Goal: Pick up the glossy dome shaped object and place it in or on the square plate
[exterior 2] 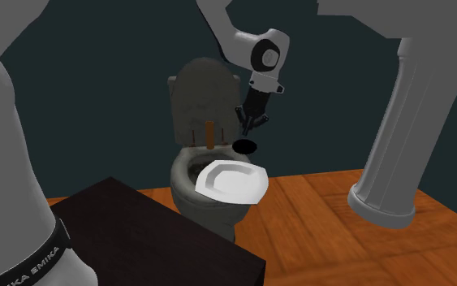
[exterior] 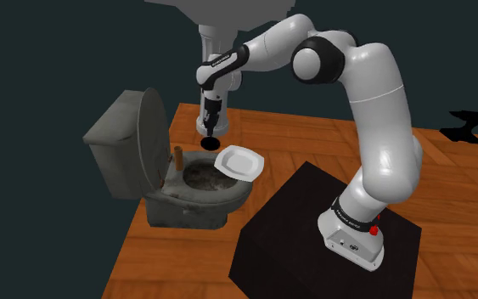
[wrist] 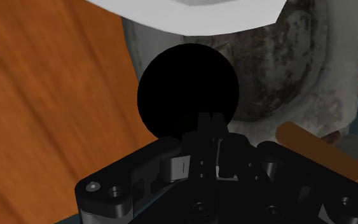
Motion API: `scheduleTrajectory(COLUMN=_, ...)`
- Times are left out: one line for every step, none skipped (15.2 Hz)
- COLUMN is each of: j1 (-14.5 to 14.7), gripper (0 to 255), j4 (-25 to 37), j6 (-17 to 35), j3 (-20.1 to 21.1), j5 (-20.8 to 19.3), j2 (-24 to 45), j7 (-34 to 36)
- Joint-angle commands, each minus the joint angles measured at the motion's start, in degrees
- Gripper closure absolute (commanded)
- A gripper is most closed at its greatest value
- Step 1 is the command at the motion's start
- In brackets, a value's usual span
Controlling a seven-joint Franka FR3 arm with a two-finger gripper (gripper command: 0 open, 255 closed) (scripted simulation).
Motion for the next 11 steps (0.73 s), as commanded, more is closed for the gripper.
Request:
scheduleTrajectory(j1=0.0, gripper=255, j4=-0.3, j6=-0.9, j3=-0.1, j5=-0.2, j2=-1.2, j7=0.2)
scheduleTrajectory(j1=0.1, gripper=255, j4=-0.3, j6=-1.4, j3=-0.2, j5=-0.3, j2=-1.7, j7=0.3)
scheduleTrajectory(j1=0.1, gripper=255, j4=-0.3, j6=-1.9, j3=-0.3, j5=-0.4, j2=-2.2, j7=0.5)
scheduleTrajectory(j1=0.1, gripper=255, j4=-0.2, j6=-2.4, j3=-0.3, j5=-0.5, j2=-2.7, j7=0.6)
scheduleTrajectory(j1=0.1, gripper=255, j4=-0.2, j6=-2.9, j3=-0.4, j5=-0.6, j2=-3.1, j7=0.8)
scheduleTrajectory(j1=0.1, gripper=255, j4=-0.1, j6=-3.4, j3=-0.4, j5=-0.7, j2=-3.6, j7=0.9)
scheduleTrajectory(j1=0.2, gripper=255, j4=0.0, j6=-3.9, j3=-0.5, j5=-0.8, j2=-4.0, j7=1.1)
scheduleTrajectory(j1=0.2, gripper=255, j4=0.1, j6=-4.4, j3=-0.5, j5=-0.9, j2=-4.4, j7=1.2)
scheduleTrajectory(j1=0.2, gripper=255, j4=-3.4, j6=-3.3, j3=-0.7, j5=-0.9, j2=-6.8, j7=0.6)
scheduleTrajectory(j1=0.1, gripper=255, j4=-6.8, j6=-2.4, j3=-0.9, j5=-0.9, j2=-9.0, j7=0.0)
scheduleTrajectory(j1=0.1, gripper=255, j4=-10.0, j6=-1.5, j3=-1.1, j5=-0.9, j2=-11.2, j7=-0.6)
